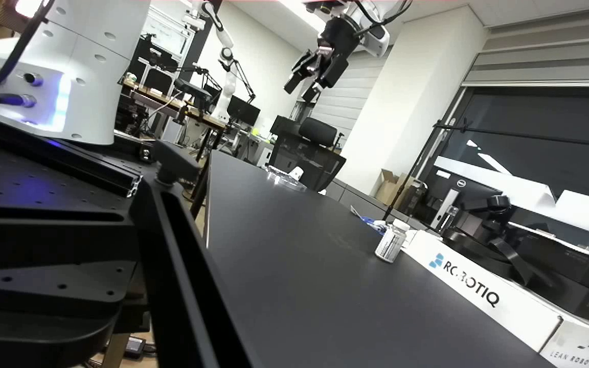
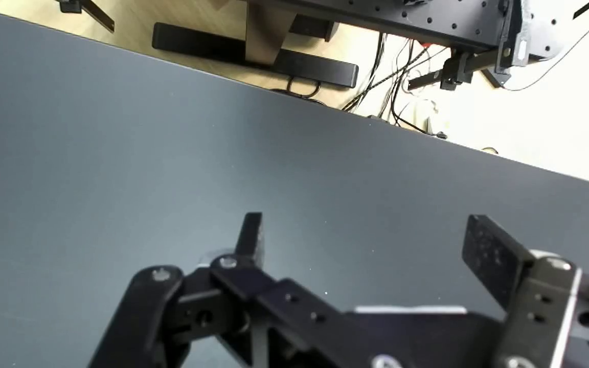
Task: Move the bottle towards you
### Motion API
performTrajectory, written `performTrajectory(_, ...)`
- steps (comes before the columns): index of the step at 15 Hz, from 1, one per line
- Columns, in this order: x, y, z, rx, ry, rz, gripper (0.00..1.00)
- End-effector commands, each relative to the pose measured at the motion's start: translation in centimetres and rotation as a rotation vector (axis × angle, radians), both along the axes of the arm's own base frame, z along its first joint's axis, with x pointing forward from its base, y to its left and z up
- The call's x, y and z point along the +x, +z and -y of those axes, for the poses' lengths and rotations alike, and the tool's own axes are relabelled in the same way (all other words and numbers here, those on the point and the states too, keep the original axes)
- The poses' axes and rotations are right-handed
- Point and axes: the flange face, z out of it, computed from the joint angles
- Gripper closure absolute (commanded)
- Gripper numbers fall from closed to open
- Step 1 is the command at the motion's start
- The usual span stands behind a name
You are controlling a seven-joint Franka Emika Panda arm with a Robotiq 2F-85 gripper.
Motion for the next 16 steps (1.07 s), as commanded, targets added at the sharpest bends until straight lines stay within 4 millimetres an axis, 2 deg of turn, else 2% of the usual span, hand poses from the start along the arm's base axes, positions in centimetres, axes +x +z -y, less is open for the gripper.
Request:
performTrajectory(1, 0.0, 0.0, 0.0, 0.0, 0.0, 0.0, 0.0)
performTrajectory(3, 2.4, -0.4, 0.6, -0.051, -0.042, 0.087, 0.0)
performTrajectory(6, 6.9, -2.3, 2.1, -0.067, -0.063, 0.118, 0.0)
performTrajectory(10, 14.1, -4.9, 3.1, -0.105, -0.096, 0.138, 0.0)
performTrajectory(16, 23.7, -6.9, 4.9, -0.187, -0.141, 0.145, 0.0)
